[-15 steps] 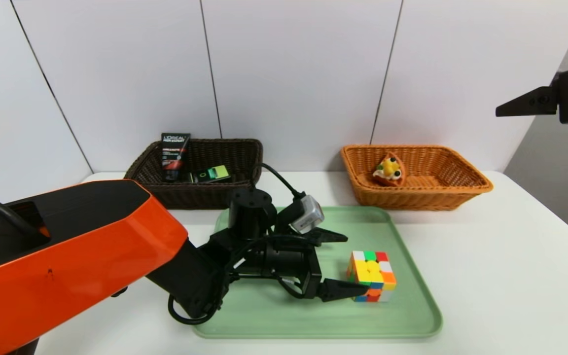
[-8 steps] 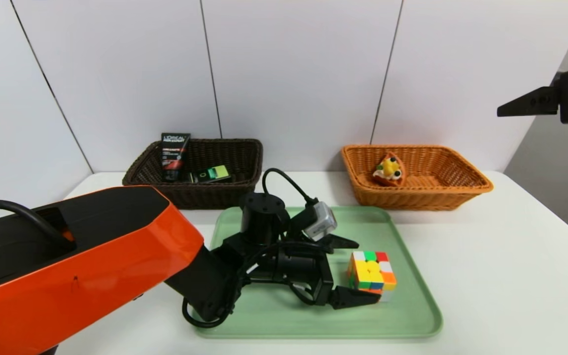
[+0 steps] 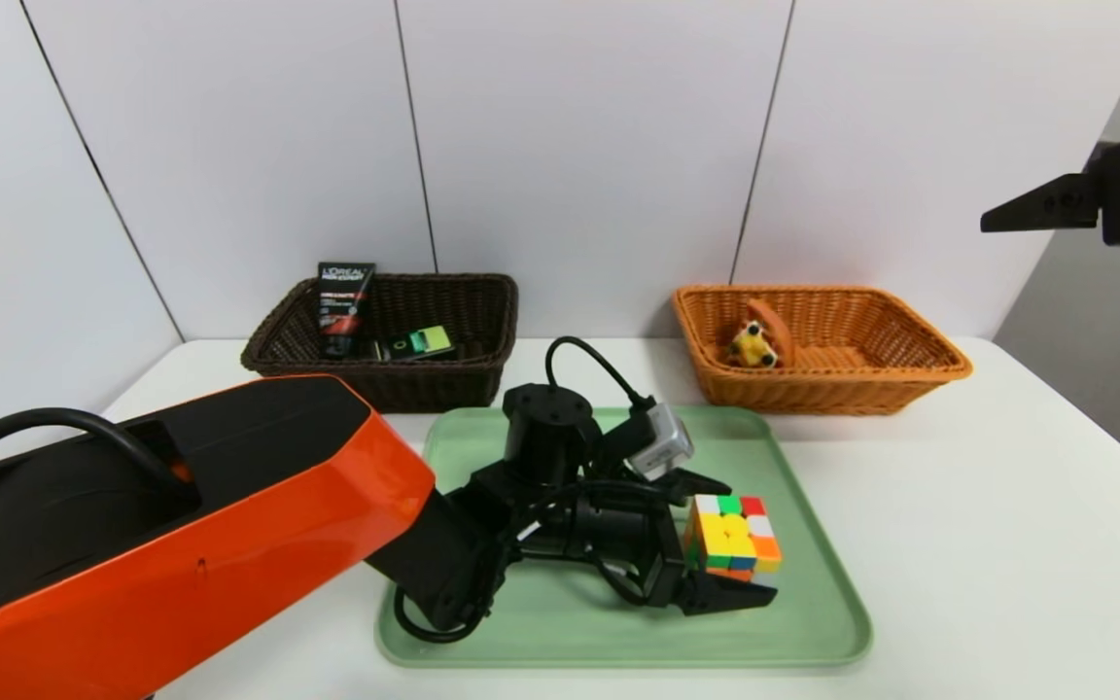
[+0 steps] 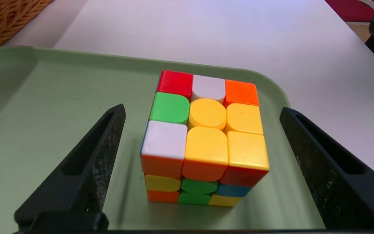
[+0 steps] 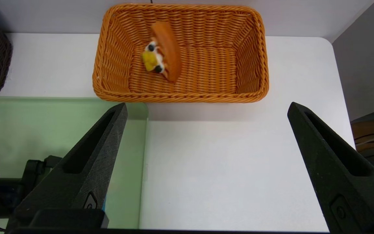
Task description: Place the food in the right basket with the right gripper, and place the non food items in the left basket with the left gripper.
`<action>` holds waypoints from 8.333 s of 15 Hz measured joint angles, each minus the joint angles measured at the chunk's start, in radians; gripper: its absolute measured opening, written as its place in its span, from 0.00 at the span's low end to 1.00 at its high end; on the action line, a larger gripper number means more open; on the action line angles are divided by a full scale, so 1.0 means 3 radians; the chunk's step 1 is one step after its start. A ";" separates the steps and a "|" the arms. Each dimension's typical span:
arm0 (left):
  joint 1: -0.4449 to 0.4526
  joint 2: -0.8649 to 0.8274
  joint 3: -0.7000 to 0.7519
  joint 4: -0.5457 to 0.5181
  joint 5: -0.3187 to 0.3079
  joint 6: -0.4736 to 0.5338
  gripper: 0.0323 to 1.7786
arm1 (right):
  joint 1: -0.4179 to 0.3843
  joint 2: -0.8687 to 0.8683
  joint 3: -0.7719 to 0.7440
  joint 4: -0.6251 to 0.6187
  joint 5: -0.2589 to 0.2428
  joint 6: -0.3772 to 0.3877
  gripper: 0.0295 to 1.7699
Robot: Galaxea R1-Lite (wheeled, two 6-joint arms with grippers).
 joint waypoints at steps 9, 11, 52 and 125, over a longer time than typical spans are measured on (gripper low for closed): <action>-0.0021 0.0079 -0.0150 0.0050 0.0006 -0.0001 0.55 | 0.0000 0.0046 0.0051 -0.0009 0.0000 -0.0010 0.96; -0.0019 0.0080 -0.0150 0.0050 0.0005 0.0010 0.55 | 0.0000 0.0050 0.0037 -0.0006 -0.0003 -0.0010 0.96; 0.1929 -0.0729 -0.1719 0.3204 0.1929 -0.0607 0.55 | 0.0061 0.0130 0.0110 0.0007 0.0085 -0.0014 0.96; 0.2537 -0.7633 0.1470 0.5494 0.2587 0.0143 0.95 | -0.0493 -0.4444 0.2696 0.0132 0.0104 -0.0514 0.96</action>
